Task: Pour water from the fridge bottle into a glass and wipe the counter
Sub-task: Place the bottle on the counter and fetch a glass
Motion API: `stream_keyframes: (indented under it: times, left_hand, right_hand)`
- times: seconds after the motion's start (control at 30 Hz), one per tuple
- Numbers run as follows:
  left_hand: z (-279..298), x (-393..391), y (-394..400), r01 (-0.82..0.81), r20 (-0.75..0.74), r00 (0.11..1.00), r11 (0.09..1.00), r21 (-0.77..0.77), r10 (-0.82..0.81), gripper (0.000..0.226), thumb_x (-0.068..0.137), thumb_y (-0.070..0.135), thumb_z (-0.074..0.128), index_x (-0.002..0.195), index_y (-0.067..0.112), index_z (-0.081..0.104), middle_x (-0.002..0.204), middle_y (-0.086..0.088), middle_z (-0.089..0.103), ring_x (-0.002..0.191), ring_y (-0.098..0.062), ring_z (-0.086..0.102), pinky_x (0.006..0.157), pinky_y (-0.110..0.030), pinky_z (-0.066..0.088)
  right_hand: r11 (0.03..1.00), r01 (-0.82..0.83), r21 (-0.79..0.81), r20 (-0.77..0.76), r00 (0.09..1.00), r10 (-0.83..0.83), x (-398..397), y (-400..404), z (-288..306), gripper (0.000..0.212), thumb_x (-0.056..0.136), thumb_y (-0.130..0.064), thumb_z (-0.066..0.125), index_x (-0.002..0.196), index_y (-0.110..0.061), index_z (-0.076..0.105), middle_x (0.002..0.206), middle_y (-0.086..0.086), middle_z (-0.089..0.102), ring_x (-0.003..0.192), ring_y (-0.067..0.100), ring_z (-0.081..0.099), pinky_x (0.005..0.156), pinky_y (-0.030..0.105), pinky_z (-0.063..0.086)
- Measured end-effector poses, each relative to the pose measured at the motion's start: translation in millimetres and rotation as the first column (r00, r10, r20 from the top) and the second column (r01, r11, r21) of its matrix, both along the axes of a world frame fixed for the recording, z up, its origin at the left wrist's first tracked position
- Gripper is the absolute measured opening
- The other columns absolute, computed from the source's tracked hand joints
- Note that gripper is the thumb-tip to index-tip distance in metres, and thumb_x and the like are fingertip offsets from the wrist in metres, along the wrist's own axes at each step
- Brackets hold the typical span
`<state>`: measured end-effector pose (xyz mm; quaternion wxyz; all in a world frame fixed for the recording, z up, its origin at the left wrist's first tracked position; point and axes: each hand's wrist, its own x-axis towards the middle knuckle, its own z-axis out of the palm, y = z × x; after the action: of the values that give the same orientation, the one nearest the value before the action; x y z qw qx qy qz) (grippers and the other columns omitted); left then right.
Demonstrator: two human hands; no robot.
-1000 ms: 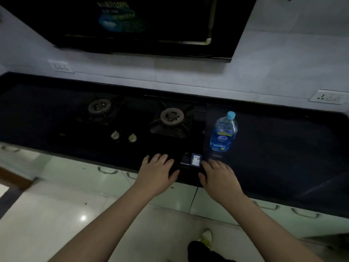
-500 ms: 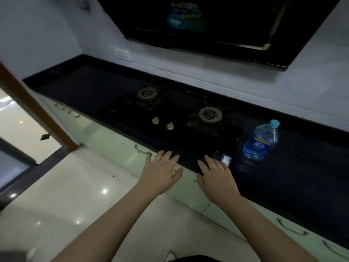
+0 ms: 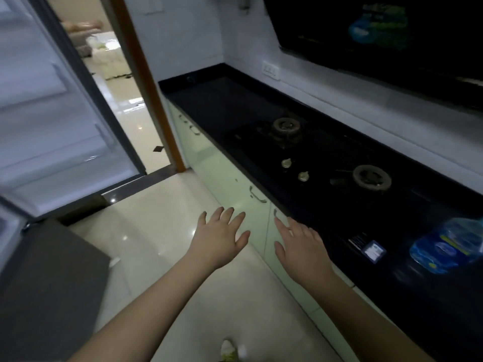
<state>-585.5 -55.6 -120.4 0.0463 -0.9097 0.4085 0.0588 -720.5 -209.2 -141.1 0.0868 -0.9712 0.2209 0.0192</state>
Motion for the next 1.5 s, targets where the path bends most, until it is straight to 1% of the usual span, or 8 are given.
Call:
stream_keyframes:
  times: [0.2, 0.4, 0.67, 0.9, 0.97, 1.1, 1.27, 1.5]
  left_hand:
    - [1, 10, 52, -0.149, 0.004, 0.989, 0.989, -0.011, 0.149, 0.068, 0.093, 0.062, 0.007, 0.153, 0.033, 0.022, 0.161, 0.002, 0.023, 0.149, -0.022, 0.016, 0.119, -0.048, 0.013]
    - [3, 34, 111, -0.272, 0.01, 0.962, 0.961, -0.043, 0.273, 0.088, 0.078, 0.062, -0.01, 0.152, 0.031, 0.027, 0.16, 0.001, 0.027, 0.148, -0.024, 0.019, 0.118, -0.048, 0.013]
    - [7, 90, 199, -0.372, 0.009, 0.928, 0.926, -0.068, 0.373, 0.085, 0.081, 0.062, -0.008, 0.152, 0.031, 0.025, 0.161, 0.001, 0.025, 0.149, -0.023, 0.018, 0.119, -0.048, 0.01]
    - [17, 146, 274, -0.424, 0.021, 0.904, 0.901, -0.089, 0.428, 0.072, 0.092, 0.06, 0.002, 0.153, 0.029, 0.025, 0.161, 0.002, 0.023, 0.149, -0.021, 0.016, 0.119, -0.048, 0.01]
    - [22, 157, 285, -0.423, 0.031, 0.904, 0.901, -0.091, 0.427, 0.081, 0.085, 0.061, -0.006, 0.153, 0.028, 0.025, 0.161, 0.002, 0.024, 0.149, -0.02, 0.015, 0.119, -0.048, 0.01]
    - [23, 182, 299, -0.424, 0.024, 0.904, 0.901, -0.088, 0.428, 0.061, 0.101, 0.055, 0.022, 0.155, 0.027, 0.02, 0.163, 0.001, 0.018, 0.151, -0.021, 0.011, 0.121, -0.049, 0.007]
    - [22, 215, 298, -0.443, 0.037, 0.894, 0.892, -0.09, 0.447, 0.063, 0.1, 0.056, 0.027, 0.155, 0.027, 0.017, 0.164, 0.0, 0.016, 0.151, -0.022, 0.011, 0.121, -0.05, 0.009]
    - [14, 267, 272, -0.483, 0.021, 0.872, 0.868, -0.115, 0.488, 0.061, 0.101, 0.055, 0.026, 0.155, 0.028, 0.017, 0.164, 0.001, 0.014, 0.151, -0.021, 0.008, 0.121, -0.049, 0.004]
  right_hand:
    - [0.993, -0.12, 0.017, -0.036, 0.992, 0.121, 33, 29, 10, 0.058, 0.103, -0.044, 0.026, 0.155, -0.029, 0.009, 0.161, 0.004, 0.018, 0.146, 0.022, 0.021, 0.119, 0.039, 0.015]
    - [0.969, -0.246, -0.004, -0.019, 0.969, 0.246, 80, 76, 15, 0.057, 0.103, -0.043, 0.027, 0.155, -0.027, 0.012, 0.16, 0.006, 0.02, 0.144, 0.023, 0.024, 0.116, 0.038, 0.016]
    - [0.943, -0.325, -0.071, 0.056, 0.943, 0.329, 159, 153, 12, 0.052, 0.093, -0.037, 0.055, 0.141, -0.019, 0.049, 0.142, 0.013, 0.051, 0.131, 0.032, 0.047, 0.104, 0.046, 0.039]
    - [0.924, -0.373, -0.081, 0.106, 0.919, 0.38, 225, 219, 21, 0.051, 0.089, -0.034, 0.063, 0.136, -0.018, 0.055, 0.137, 0.015, 0.056, 0.124, 0.034, 0.054, 0.098, 0.047, 0.045]
    - [0.916, -0.39, -0.088, 0.115, 0.91, 0.399, 239, 230, 24, 0.052, 0.093, -0.035, 0.056, 0.142, -0.02, 0.048, 0.144, 0.014, 0.049, 0.131, 0.033, 0.047, 0.104, 0.046, 0.039]
    - [0.894, -0.437, -0.1, 0.087, 0.891, 0.445, 264, 243, 26, 0.055, 0.101, -0.041, 0.034, 0.153, -0.027, 0.023, 0.159, 0.005, 0.025, 0.145, 0.026, 0.024, 0.114, 0.04, 0.023]
    - [0.897, -0.422, -0.134, 0.119, 0.891, 0.437, 294, 248, 21, 0.053, 0.086, -0.037, 0.068, 0.134, -0.018, 0.057, 0.134, 0.014, 0.059, 0.12, 0.034, 0.058, 0.095, 0.047, 0.048]
    - [0.883, -0.452, -0.126, 0.19, 0.863, 0.469, 353, 233, 12, 0.053, 0.086, -0.034, 0.068, 0.135, -0.018, 0.056, 0.135, 0.014, 0.058, 0.122, 0.034, 0.057, 0.098, 0.048, 0.046]
